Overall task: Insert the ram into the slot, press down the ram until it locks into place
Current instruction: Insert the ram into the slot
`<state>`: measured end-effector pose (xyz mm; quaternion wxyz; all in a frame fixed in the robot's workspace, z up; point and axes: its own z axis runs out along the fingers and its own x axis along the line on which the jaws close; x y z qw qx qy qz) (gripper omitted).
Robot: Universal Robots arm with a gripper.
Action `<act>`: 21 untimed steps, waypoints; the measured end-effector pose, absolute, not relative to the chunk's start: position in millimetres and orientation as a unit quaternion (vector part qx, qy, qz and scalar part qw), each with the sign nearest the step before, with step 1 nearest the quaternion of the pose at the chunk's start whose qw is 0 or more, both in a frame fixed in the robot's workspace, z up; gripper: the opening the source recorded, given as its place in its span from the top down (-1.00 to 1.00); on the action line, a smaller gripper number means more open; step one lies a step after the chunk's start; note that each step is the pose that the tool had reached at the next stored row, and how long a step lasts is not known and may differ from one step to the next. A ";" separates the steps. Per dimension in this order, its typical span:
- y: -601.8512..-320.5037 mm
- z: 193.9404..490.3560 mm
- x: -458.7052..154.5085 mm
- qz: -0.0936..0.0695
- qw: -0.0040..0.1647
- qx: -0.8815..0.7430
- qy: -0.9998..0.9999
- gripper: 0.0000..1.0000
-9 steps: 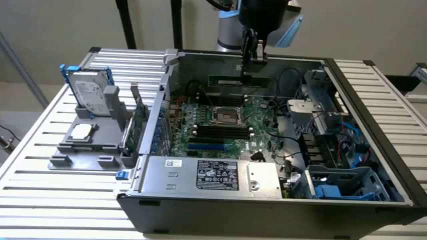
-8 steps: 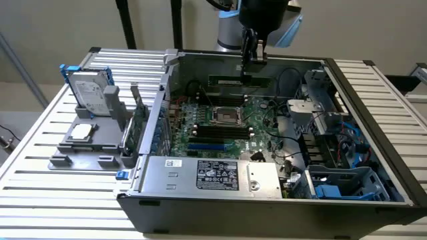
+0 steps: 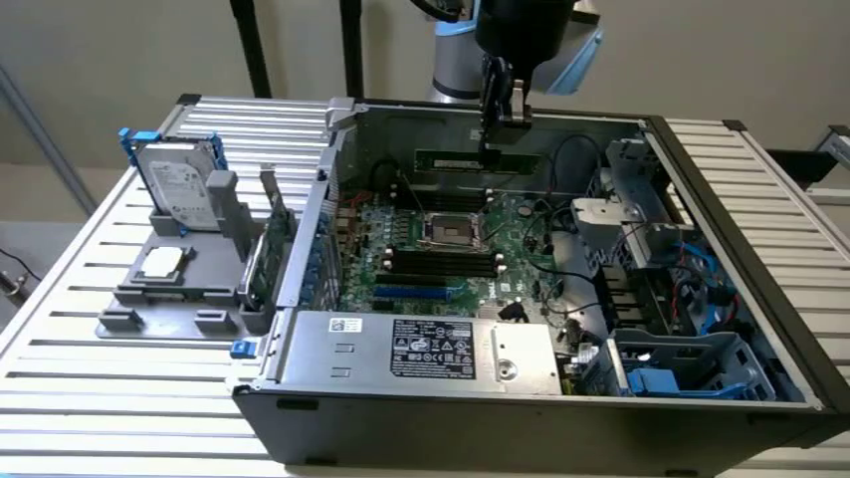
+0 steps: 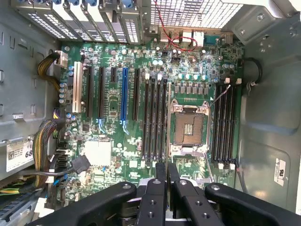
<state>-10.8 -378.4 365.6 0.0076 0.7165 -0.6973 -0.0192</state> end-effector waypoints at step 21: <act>-399.8 343.1 -10.7 -0.029 0.017 0.716 -0.697 0.74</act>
